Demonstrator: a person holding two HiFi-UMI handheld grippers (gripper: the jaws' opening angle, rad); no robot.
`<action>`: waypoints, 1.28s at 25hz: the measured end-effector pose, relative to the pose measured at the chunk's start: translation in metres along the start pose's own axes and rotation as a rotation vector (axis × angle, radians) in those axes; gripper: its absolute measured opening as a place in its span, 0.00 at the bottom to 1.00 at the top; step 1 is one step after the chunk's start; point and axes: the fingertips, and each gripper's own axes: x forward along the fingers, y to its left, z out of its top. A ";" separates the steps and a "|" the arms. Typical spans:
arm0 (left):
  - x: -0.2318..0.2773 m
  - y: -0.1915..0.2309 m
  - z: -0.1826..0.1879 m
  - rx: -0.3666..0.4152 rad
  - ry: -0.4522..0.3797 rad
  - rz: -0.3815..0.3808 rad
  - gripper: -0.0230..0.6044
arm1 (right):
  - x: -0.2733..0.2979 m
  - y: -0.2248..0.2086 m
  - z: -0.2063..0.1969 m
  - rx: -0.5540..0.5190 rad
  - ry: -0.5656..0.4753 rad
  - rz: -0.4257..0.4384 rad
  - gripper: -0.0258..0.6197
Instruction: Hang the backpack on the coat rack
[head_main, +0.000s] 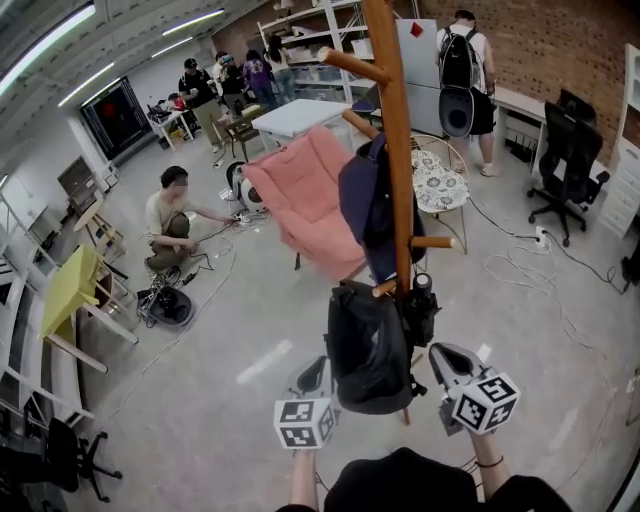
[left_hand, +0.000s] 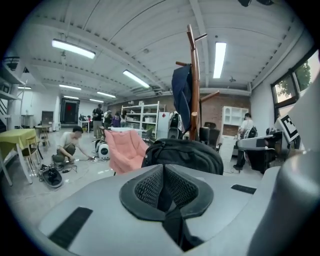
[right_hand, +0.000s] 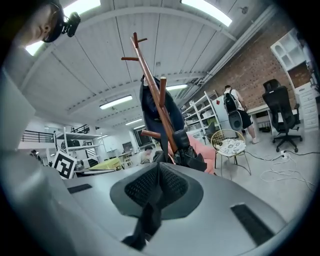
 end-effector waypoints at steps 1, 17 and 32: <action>-0.005 0.000 0.004 0.001 -0.010 0.003 0.08 | 0.000 0.000 0.005 -0.007 -0.007 -0.001 0.07; -0.054 0.015 0.036 0.030 -0.137 0.018 0.06 | -0.005 -0.003 0.047 -0.085 -0.090 -0.042 0.06; -0.051 0.027 0.040 0.053 -0.138 0.119 0.06 | -0.006 -0.021 0.050 -0.112 -0.104 -0.079 0.06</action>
